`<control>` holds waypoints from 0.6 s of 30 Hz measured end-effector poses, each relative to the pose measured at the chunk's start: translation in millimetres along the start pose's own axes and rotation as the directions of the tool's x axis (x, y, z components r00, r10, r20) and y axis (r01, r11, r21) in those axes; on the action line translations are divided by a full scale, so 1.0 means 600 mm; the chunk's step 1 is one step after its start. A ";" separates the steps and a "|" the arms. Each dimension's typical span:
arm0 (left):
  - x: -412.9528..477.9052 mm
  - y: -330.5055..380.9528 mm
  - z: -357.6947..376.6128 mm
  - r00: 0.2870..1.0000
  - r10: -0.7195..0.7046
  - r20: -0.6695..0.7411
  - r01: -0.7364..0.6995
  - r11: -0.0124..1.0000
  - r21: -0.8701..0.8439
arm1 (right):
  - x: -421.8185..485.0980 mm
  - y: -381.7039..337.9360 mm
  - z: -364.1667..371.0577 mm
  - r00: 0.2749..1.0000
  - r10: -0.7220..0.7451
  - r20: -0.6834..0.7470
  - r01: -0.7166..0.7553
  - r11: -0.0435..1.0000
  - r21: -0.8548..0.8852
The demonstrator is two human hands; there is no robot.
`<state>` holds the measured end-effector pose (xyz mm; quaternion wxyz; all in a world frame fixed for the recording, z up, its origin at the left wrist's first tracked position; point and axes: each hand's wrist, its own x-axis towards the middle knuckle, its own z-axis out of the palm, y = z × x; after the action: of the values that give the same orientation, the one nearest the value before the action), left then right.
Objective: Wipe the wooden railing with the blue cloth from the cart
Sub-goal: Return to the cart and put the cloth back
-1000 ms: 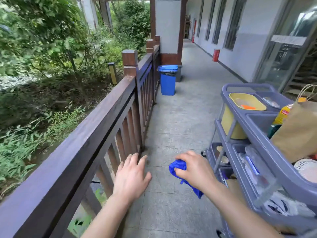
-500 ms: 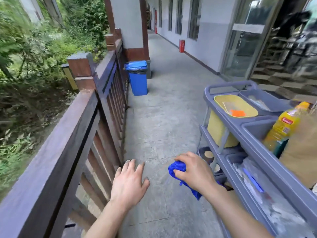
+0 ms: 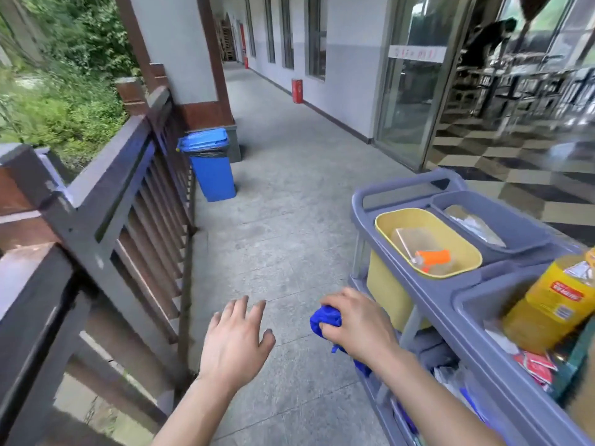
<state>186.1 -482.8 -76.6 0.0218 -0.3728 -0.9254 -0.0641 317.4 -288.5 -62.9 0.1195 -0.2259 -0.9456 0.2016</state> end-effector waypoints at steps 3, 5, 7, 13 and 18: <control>0.099 0.021 0.007 0.997 0.071 -0.001 -0.071 0.997 -0.036 | 0.054 0.041 -0.015 0.997 0.063 -0.047 -0.064 0.998 -0.022; 0.163 0.037 0.017 0.992 0.126 -0.004 -0.126 0.990 -0.062 | 0.087 0.064 -0.022 0.992 0.104 -0.079 -0.107 0.993 -0.039; 0.227 0.051 0.028 0.979 0.205 -0.014 -0.206 0.976 -0.074 | 0.117 0.083 -0.026 0.980 0.164 -0.115 -0.170 0.984 -0.051; 0.402 0.087 0.048 0.880 0.476 -0.009 -0.474 0.875 -0.097 | 0.184 0.103 -0.036 0.895 0.379 -0.236 -0.399 0.916 -0.045; 0.490 0.134 0.052 0.727 0.686 -0.025 -0.684 0.722 -0.107 | 0.193 0.100 -0.041 0.747 0.567 -0.347 -0.601 0.799 0.012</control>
<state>29.9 -218.9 -73.2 0.0159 -0.6892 -0.7177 -0.0987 247.4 -176.5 -51.4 0.1971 -0.5467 -0.8017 0.1399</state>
